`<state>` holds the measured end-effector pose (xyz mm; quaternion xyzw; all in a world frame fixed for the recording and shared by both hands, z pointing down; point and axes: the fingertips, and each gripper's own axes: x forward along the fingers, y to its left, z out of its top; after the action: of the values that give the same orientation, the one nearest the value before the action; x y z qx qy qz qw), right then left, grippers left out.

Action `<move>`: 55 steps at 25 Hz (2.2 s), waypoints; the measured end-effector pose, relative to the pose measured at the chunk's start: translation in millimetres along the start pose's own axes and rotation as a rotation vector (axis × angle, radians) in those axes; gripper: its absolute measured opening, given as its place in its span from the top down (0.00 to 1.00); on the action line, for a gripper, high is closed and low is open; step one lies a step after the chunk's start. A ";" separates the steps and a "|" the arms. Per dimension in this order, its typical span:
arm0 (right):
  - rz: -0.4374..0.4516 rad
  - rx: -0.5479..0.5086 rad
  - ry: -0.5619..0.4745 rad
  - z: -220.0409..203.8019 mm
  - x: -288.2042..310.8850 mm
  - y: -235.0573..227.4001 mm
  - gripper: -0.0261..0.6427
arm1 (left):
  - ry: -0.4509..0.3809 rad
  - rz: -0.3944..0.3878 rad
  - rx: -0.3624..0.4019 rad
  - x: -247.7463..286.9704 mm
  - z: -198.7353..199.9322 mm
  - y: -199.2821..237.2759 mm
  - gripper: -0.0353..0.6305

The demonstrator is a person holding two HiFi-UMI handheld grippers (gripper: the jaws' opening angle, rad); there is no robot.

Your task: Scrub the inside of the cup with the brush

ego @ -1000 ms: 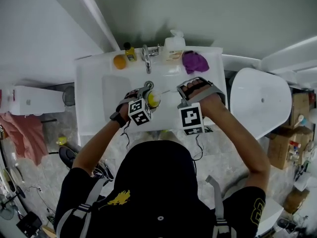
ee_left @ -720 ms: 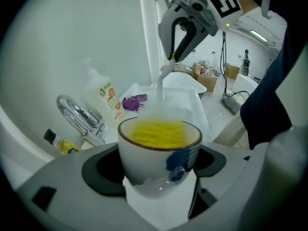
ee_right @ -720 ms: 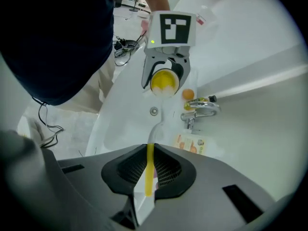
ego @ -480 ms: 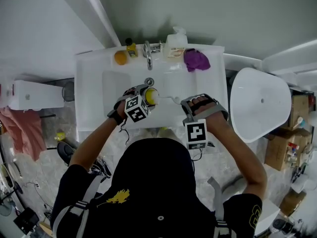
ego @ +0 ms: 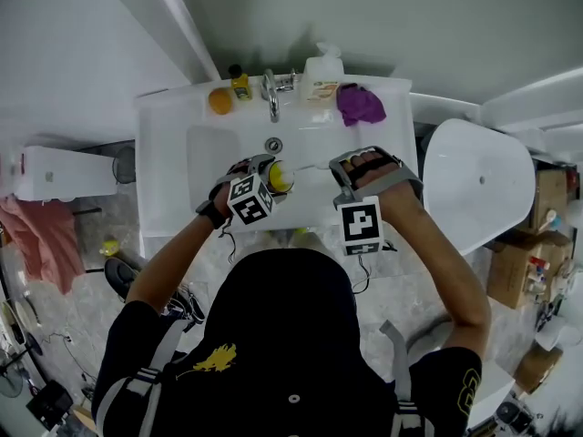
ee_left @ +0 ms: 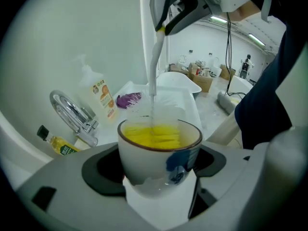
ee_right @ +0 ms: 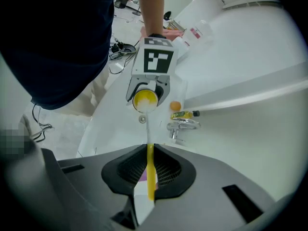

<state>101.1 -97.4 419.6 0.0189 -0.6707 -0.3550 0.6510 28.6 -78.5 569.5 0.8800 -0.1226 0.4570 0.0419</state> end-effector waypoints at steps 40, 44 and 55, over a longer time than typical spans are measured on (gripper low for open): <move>-0.127 1.299 -0.460 -6.3 -11.4 76.7 0.86 | -0.553 0.205 -0.466 -73.9 37.3 31.1 0.33; -0.126 1.595 -0.556 -4.8 -0.5 96.5 0.86 | -0.603 0.218 -0.526 -65.0 38.3 32.9 0.33; -0.120 2.137 -0.368 -70.5 132.6 139.0 0.86 | -0.502 0.178 -0.512 59.6 -6.0 49.4 0.33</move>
<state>204.3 -90.0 596.2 0.5551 -0.7182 0.3839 0.1691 44.2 -135.8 619.6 0.9116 -0.3156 0.1832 0.1892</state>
